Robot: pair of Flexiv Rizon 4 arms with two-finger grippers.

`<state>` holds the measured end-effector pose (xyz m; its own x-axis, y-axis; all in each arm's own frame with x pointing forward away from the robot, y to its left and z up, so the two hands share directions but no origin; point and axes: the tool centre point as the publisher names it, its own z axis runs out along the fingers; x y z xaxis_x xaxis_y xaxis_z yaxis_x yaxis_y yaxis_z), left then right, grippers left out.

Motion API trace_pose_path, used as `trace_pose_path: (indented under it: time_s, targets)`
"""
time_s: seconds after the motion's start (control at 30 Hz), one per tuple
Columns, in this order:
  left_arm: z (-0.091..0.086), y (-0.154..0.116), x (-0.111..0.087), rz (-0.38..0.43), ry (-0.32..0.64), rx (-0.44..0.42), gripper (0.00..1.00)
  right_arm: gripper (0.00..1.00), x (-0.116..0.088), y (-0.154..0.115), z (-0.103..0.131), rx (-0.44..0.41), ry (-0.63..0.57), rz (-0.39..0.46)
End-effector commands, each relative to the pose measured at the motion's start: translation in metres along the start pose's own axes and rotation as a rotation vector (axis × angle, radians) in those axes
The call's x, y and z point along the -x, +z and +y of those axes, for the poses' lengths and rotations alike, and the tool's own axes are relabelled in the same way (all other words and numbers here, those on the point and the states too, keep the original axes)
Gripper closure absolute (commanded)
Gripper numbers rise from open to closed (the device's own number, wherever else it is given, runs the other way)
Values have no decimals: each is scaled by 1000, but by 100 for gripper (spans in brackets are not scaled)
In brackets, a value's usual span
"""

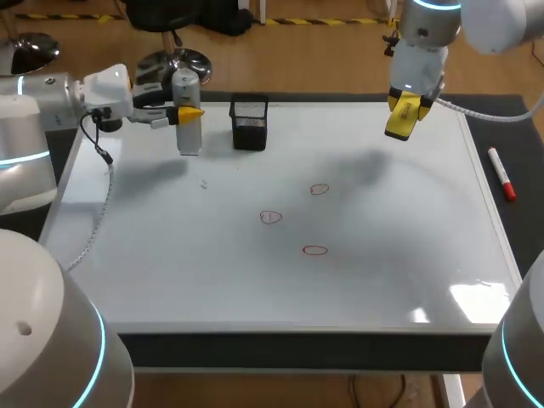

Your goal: Pick up the inspection probe, press it on each red-marked spot on the whiteboard one by one, put down the probe, pick up the eraser, and wipe off all the red marks.

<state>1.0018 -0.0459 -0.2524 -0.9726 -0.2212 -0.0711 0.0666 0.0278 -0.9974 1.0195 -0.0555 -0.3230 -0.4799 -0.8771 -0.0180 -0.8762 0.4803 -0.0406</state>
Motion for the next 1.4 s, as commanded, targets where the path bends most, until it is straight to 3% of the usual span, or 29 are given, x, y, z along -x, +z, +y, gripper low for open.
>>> trace_pose_path:
  time_s: [0.03,0.97,1.4]
  targets:
    - [0,-3,3,-8,1,-3,100,100,-1,-1,0,-3,-2,2]
    - [1,-6,6,-30,-9,-22,100,100,3,-4,0,-11,-6,10]
    - [1,-6,6,-30,-9,-22,100,100,47,-12,53,-15,-140,12]
